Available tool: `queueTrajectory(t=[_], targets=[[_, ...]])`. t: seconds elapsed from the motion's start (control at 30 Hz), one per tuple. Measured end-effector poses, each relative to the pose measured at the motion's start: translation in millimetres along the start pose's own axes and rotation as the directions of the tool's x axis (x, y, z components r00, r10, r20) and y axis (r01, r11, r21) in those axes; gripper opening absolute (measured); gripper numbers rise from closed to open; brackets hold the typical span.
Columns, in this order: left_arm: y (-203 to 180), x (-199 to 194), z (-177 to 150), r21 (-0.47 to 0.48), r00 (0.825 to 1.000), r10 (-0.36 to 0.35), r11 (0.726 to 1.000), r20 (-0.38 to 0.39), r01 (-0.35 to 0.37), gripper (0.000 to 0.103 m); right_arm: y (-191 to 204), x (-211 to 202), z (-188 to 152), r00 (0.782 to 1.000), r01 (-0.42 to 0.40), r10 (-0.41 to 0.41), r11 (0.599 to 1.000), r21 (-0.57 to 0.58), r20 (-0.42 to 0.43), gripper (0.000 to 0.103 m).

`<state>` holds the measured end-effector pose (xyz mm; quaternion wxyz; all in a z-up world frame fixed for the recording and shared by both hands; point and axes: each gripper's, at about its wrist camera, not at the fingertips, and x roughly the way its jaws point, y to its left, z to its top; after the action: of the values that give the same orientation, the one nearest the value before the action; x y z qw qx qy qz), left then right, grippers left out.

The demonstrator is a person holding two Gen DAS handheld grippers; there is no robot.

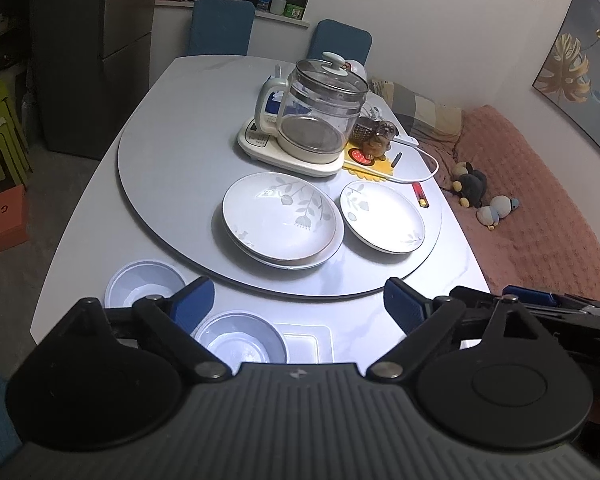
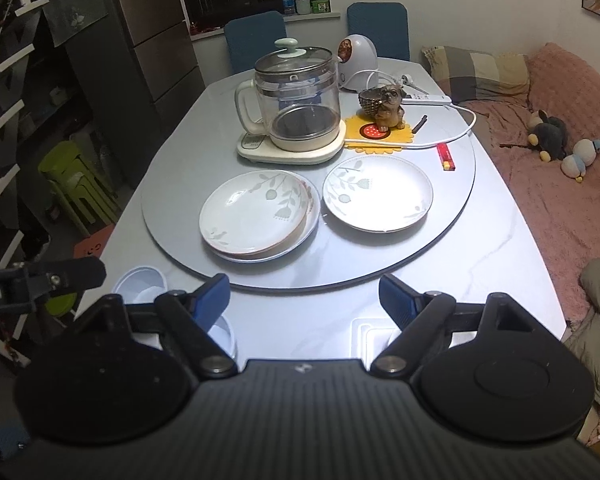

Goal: Organize plates and bowls
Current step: 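Move both grippers to the rim of the flower-pattern plate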

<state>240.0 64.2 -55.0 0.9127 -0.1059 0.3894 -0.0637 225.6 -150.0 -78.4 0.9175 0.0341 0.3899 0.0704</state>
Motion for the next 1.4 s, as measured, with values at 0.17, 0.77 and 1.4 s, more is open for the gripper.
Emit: queueTrajectory(t=[0.17,0.77,1.4], targets=[[-20,18,10,0.005,1.000,0.021,1.000,-0.010,-0.021,0.097,-21,13,14,0.999,-0.023,0.023,1.000,-0.006,-0.026,0.083],[-72,104,45,-0.027,0.996,0.027,0.999,-0.087,-0.029,0.097,-107,58,47,0.997,0.005,0.000,0.998,0.069,-0.073,0.083],[-101,233,65,-0.152,0.980,-0.017,0.988,-0.199,-0.014,0.096,-188,162,92,0.989,-0.026,0.040,0.995,0.096,-0.142,0.083]])
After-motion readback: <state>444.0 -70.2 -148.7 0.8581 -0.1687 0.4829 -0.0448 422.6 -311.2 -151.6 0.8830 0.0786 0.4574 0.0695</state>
